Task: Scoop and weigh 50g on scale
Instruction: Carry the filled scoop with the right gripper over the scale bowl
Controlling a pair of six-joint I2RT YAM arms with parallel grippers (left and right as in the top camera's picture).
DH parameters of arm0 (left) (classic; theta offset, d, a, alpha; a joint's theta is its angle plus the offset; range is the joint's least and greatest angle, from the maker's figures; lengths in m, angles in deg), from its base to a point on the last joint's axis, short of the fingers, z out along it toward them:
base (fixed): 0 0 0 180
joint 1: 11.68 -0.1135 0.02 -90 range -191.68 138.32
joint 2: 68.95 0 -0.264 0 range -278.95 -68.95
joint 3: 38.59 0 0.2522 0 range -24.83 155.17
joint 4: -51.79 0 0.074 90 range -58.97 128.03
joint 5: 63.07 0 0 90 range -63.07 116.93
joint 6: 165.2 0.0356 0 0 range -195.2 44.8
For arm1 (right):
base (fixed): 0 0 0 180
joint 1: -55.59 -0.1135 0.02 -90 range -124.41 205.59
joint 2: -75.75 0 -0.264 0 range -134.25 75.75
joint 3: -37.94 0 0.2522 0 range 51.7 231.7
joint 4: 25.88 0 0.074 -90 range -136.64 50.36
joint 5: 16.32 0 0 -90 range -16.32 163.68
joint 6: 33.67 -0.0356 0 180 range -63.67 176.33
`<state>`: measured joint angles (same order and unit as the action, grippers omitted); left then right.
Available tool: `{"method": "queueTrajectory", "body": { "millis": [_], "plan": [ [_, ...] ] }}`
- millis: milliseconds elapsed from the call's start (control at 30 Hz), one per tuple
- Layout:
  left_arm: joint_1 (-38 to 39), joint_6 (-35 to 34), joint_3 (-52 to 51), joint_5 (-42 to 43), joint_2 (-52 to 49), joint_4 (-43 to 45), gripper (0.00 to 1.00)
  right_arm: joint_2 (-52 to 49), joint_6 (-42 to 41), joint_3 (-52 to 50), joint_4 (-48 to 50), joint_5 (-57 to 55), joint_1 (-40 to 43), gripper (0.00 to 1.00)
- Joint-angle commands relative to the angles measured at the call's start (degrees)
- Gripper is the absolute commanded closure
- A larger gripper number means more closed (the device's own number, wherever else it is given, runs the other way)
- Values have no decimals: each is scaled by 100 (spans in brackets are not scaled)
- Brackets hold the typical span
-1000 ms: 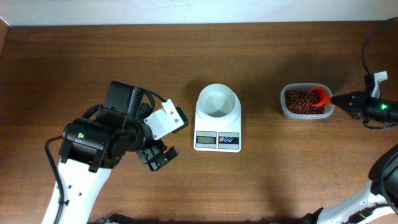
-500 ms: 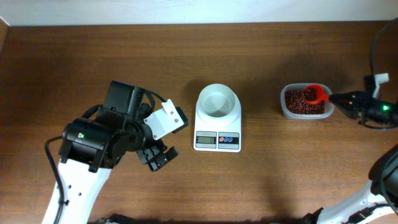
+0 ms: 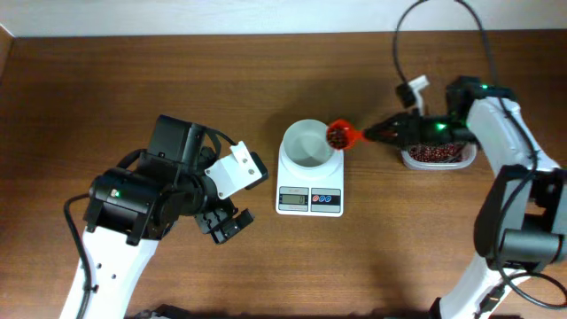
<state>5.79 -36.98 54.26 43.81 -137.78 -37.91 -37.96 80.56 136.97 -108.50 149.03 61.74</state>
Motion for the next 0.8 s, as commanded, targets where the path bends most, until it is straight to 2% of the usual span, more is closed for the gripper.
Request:
{"method": "queueTrajectory", "body": {
  "millis": [0, 100, 367, 567, 633, 667, 700, 733, 767],
  "plan": [
    [-39, 87, 105, -17, -4, -2, 1, -46, 79, 17, 525, 201, -442, 96],
    [-39, 87, 105, -17, -4, -2, 1, -46, 81, 17, 1075, 175, -693, 96],
    [-39, 87, 105, -17, -4, -2, 1, -46, 94, 15, 1932, -1167, -887, 96],
    [-39, 87, 105, -17, -4, -2, 1, -46, 1429, 13, 1982, -1156, -1003, 96],
    [-39, 87, 105, -17, -4, -2, 1, -46, 1526, 13, 1941, -1158, -1058, 96],
    [-39, 87, 105, -17, -4, -2, 1, -46, 1902, 13, 1989, -1209, -1069, 96],
    [-39, 87, 105, -17, -4, -2, 1, -46, 1810, 13, 2081, -1355, -1073, 96],
    [-39, 87, 105, -17, -4, -2, 1, -44, 1690, 15, 1980, -1156, -1075, 96],
    [-39, 87, 105, -17, -4, -2, 1, -37, 2100, 17, 1644, -667, -1069, 96]
  ]
}}
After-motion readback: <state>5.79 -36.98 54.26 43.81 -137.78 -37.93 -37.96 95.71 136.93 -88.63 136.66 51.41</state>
